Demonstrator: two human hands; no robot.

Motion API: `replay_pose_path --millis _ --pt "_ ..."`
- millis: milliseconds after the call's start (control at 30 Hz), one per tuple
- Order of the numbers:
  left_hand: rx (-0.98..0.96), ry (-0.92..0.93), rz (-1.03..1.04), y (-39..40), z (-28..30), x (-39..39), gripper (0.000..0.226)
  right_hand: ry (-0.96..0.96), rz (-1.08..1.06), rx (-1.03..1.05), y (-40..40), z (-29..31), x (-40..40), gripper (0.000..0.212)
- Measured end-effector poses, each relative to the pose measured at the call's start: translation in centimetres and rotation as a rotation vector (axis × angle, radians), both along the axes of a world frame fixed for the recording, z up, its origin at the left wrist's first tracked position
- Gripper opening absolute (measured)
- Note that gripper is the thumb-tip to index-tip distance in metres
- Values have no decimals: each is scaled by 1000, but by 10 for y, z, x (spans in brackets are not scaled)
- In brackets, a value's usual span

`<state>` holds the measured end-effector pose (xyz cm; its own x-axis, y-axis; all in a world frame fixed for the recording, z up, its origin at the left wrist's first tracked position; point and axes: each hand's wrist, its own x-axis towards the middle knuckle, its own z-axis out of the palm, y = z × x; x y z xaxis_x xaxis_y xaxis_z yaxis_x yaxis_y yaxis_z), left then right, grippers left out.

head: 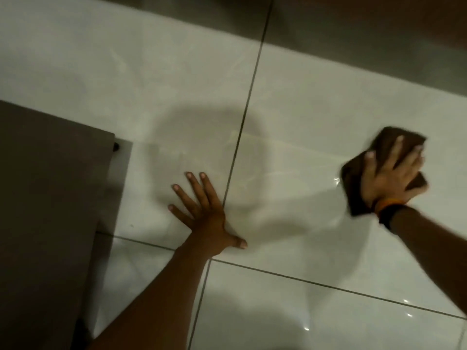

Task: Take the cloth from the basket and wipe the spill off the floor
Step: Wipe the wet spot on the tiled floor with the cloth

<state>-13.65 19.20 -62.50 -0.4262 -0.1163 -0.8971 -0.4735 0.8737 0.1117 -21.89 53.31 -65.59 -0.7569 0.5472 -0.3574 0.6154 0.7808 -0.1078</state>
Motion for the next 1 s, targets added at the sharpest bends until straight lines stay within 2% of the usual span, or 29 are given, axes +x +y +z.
replay_pose_path --millis 67,100,167,267,333,400,500,567,633,700,833,900,1000 --pt "3 32 -23 -3 -2 3 196 53 -178 34 -22 -9 -53 82" --pt "1 47 -32 -3 -4 4 195 54 -149 54 -38 -12 -70 82" --pt "-11 73 -37 -3 -7 6 194 65 166 82 -71 -17 -82 78" --pt "-41 72 -32 -2 -7 7 194 55 830 71 -100 -11 -44 71" --pt "-51 67 -35 0 -6 7 197 -12 1068 82 -79 -2 -7 71" --pt "-47 67 -26 -1 -8 6 201 -53 1057 80 -32 4 14 72" --pt "-48 46 -22 0 -8 3 204 -80 646 115 19 5 15 77" --pt "-37 34 -15 0 -6 2 204 -68 433 133 7 -1 20 79" --pt "-12 14 -17 -1 -3 3 201 -55 340 133 -31 0 40 80" --pt "7 0 -31 -3 1 2 197 -53 377 120 -73 4 79 82" --pt "47 2 -65 -8 9 2 189 -85 692 94 -156 4 140 81" --pt "42 14 -67 -6 11 2 188 -35 775 31 -180 0 123 79" --pt "29 51 -89 -6 10 4 188 30 868 17 -171 -5 76 72"
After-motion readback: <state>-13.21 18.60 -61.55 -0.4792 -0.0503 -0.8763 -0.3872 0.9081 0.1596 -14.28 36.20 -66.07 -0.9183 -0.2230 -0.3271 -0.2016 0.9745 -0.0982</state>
